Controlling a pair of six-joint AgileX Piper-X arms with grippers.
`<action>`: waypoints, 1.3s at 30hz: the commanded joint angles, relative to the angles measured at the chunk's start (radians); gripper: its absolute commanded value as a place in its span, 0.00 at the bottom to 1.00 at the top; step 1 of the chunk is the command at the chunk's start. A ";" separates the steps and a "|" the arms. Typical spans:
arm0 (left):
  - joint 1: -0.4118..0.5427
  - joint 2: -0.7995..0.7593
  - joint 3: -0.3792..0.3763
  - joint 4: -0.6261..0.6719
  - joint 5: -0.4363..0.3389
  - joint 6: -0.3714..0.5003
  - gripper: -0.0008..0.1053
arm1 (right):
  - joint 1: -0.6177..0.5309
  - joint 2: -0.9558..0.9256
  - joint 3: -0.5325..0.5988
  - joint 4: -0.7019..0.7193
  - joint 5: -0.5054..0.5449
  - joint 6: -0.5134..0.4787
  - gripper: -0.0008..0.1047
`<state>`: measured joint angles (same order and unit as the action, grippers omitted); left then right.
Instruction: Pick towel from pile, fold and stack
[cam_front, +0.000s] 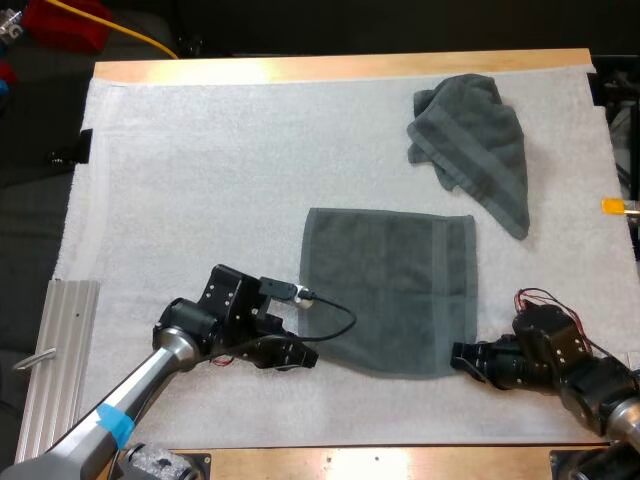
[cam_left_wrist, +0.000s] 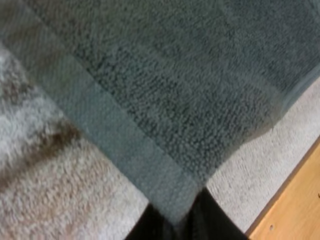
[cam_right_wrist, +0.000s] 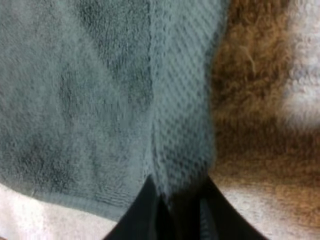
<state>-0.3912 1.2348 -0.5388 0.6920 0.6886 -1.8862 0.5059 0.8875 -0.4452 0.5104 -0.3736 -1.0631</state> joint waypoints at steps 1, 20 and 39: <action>-0.001 -0.009 0.000 0.016 -0.002 0.007 0.01 | -0.003 -0.004 -0.013 0.041 -0.001 -0.019 0.08; -0.196 -0.013 -0.070 0.270 -0.167 0.115 0.01 | 0.192 -0.004 -0.093 0.296 0.074 -0.058 0.08; 0.077 -0.014 -0.077 0.109 0.176 -0.002 0.01 | 0.195 0.006 -0.099 0.052 0.107 0.239 0.08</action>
<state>-0.3177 1.2336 -0.6106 0.8161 0.8353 -1.8777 0.7015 0.8929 -0.5362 0.5748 -0.2776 -0.8388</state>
